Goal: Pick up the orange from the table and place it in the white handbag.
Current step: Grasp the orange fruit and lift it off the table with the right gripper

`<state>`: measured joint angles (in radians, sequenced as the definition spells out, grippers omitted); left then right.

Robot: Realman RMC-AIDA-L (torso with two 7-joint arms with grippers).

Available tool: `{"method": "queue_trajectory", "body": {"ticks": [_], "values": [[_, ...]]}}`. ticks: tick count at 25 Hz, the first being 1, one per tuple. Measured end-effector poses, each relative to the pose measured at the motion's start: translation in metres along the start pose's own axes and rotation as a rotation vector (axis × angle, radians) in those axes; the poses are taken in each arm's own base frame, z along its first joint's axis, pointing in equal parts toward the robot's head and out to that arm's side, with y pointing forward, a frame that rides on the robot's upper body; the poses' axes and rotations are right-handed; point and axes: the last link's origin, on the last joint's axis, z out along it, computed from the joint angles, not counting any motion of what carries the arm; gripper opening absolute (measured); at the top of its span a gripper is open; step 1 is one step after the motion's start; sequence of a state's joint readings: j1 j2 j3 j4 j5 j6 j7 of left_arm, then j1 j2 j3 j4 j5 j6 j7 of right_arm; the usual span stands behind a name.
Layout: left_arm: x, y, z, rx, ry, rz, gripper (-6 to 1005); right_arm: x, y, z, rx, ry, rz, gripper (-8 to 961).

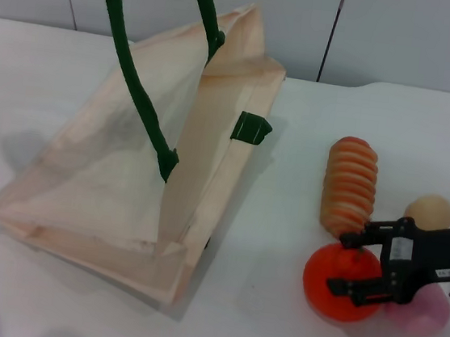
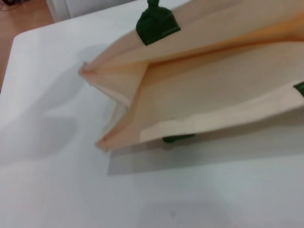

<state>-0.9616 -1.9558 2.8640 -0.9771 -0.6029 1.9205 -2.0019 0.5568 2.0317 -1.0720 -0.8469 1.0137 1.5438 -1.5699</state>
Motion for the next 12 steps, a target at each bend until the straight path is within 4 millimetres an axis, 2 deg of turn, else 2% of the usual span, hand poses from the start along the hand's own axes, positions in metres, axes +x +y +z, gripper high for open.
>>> {"method": "queue_trajectory", "body": {"ticks": [12], "values": [[0.0001, 0.0001, 0.0001, 0.0, 0.0, -0.001, 120, 0.0051, -0.0016, 0.0101, 0.013, 0.084, 0.0, 790]]}}
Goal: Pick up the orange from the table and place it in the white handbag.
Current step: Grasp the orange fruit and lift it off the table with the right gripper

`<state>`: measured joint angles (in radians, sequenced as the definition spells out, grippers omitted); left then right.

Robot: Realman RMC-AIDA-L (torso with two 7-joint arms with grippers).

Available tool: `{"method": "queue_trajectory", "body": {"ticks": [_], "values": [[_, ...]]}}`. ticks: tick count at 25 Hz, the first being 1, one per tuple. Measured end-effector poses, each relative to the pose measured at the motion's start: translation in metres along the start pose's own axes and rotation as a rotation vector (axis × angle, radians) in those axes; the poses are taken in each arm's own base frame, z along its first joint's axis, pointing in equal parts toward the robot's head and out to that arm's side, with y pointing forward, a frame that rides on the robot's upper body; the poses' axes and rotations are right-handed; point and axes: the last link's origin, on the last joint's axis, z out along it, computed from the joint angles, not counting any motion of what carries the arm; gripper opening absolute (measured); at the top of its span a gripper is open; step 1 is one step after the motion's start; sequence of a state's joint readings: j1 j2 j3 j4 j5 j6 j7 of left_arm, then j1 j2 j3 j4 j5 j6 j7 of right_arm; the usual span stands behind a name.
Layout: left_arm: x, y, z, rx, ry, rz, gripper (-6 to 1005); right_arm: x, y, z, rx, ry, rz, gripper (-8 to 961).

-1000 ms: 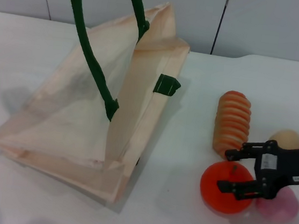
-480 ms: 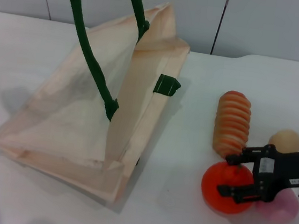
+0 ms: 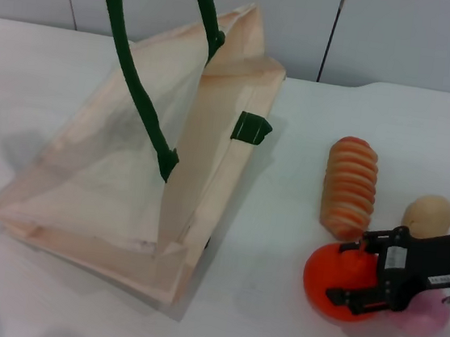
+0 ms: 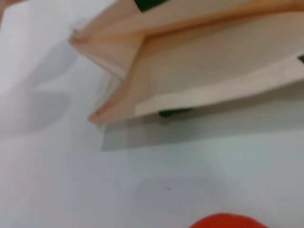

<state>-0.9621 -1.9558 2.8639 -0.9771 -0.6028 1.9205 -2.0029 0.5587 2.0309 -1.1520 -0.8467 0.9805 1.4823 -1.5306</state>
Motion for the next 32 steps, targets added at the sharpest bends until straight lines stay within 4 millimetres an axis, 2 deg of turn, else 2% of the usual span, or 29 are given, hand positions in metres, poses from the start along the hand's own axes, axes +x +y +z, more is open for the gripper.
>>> {"method": "queue_trajectory", "body": {"ticks": [14, 19, 32], "values": [[-0.0008, -0.0006, 0.0001, 0.0, 0.0, -0.004, 119, 0.0008, -0.0027, 0.0023, 0.023, 0.03, 0.017, 789], [-0.001, -0.0007, 0.0005, 0.0, 0.001, -0.005, 119, 0.0002, -0.0035, 0.0017, 0.026, 0.03, 0.026, 572], [-0.0011, -0.0008, 0.0007, -0.001, 0.001, -0.005, 120, -0.002, -0.0056, -0.0008, 0.032, 0.025, 0.04, 455]]}}
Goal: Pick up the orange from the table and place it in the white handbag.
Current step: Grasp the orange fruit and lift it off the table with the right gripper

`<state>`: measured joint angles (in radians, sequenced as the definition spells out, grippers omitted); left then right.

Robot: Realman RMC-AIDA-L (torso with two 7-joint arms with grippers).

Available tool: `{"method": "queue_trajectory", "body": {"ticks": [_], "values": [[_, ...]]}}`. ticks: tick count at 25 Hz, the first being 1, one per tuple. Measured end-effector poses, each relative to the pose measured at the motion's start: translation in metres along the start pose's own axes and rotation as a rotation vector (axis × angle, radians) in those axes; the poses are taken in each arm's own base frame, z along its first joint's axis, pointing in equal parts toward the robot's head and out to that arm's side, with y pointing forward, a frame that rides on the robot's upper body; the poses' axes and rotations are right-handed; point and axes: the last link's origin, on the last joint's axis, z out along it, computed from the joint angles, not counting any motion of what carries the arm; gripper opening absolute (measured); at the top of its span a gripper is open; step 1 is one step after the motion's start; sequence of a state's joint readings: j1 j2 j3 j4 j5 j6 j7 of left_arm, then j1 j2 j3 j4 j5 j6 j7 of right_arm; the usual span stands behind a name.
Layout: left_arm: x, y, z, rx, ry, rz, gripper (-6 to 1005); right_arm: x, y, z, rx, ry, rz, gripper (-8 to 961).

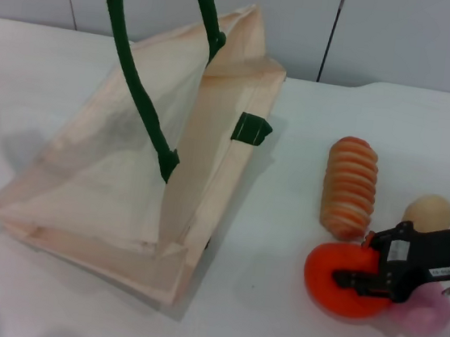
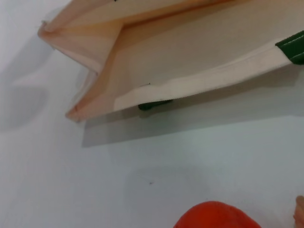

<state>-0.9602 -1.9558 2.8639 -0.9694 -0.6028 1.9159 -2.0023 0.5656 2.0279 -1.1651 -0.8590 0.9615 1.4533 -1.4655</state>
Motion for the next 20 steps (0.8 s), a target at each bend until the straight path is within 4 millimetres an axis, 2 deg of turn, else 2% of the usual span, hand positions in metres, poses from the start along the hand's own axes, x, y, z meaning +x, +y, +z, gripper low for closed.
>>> {"method": "queue_trajectory", "body": {"ticks": [20], "values": [[0.001, 0.0, -0.001, -0.003, 0.01, 0.002, 122, -0.01, -0.004, -0.002, 0.004, 0.0, 0.002, 292]]}}
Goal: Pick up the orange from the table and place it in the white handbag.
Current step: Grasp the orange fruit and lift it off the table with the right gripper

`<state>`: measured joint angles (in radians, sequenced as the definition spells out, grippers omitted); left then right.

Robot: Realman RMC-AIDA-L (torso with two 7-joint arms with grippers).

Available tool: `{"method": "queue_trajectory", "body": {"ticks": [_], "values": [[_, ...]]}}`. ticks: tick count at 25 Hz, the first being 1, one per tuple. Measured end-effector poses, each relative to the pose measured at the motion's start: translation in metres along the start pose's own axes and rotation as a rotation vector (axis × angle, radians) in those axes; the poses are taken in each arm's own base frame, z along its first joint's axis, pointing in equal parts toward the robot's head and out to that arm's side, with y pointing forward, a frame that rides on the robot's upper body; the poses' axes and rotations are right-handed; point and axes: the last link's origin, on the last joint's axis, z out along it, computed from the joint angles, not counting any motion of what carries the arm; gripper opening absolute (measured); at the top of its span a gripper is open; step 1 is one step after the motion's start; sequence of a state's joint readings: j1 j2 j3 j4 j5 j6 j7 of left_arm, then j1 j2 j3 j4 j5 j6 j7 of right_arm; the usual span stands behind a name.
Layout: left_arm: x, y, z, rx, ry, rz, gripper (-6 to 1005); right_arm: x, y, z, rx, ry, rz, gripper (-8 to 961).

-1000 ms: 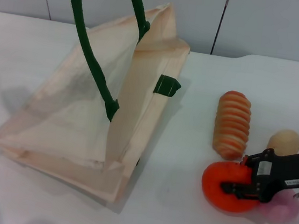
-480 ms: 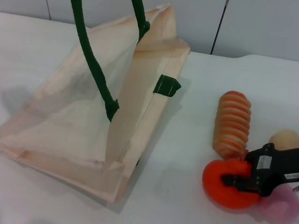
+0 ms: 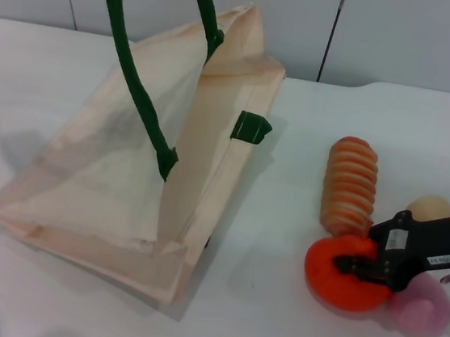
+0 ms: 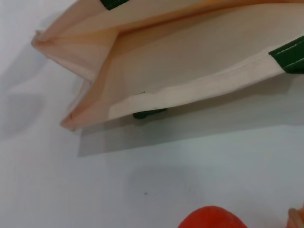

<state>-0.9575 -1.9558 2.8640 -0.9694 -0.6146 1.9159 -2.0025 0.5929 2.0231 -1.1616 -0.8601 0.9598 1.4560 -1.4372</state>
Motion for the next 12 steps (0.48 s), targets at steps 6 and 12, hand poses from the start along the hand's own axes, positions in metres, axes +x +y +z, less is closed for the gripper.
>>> {"method": "queue_trajectory", "body": {"ticks": [6, 12], "values": [[0.0, 0.0, 0.0, -0.001, 0.0, -0.001, 122, -0.001, 0.0, -0.002, -0.003, -0.002, -0.005, 243], [0.0, 0.0, -0.001, 0.0, 0.0, -0.002, 123, -0.009, 0.0, -0.011, 0.008, -0.027, -0.029, 194]]}}
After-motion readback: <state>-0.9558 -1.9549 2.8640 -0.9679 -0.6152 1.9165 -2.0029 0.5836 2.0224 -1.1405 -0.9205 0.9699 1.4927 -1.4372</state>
